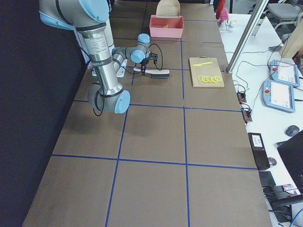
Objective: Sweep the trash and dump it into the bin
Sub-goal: 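Raise the empty dustpan away from the bin with the left gripper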
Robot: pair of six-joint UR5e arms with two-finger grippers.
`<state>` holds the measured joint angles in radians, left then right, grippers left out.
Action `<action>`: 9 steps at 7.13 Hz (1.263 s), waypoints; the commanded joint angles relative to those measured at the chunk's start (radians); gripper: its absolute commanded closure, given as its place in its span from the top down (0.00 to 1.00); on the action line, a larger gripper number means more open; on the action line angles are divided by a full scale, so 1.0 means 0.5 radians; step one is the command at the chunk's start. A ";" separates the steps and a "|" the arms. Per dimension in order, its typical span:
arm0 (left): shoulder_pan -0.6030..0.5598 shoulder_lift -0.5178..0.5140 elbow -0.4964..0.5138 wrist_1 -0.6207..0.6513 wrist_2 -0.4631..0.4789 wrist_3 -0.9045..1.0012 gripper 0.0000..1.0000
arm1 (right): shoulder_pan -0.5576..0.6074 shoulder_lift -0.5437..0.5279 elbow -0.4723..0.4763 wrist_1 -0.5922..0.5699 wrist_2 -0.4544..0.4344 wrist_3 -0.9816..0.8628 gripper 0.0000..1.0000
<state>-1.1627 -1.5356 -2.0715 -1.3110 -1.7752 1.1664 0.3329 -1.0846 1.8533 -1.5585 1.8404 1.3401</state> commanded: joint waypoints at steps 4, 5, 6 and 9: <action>0.015 -0.288 -0.002 0.002 -0.444 -0.273 0.00 | 0.000 -0.021 0.018 0.000 -0.027 0.004 0.00; 0.100 -0.364 -0.002 0.005 -0.453 -0.368 0.00 | 0.000 -0.027 0.018 0.000 -0.027 0.001 0.00; 0.259 -0.447 -0.002 0.002 -0.478 -0.609 0.00 | 0.000 -0.027 0.018 0.000 -0.033 0.004 0.00; 0.762 -0.692 -0.008 -0.004 -0.450 -1.244 0.00 | -0.003 -0.027 0.027 0.000 -0.039 0.016 0.00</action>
<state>-0.8946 -1.8306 -2.0767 -1.3107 -2.0094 0.6865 0.3317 -1.0976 1.8636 -1.5585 1.8223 1.3460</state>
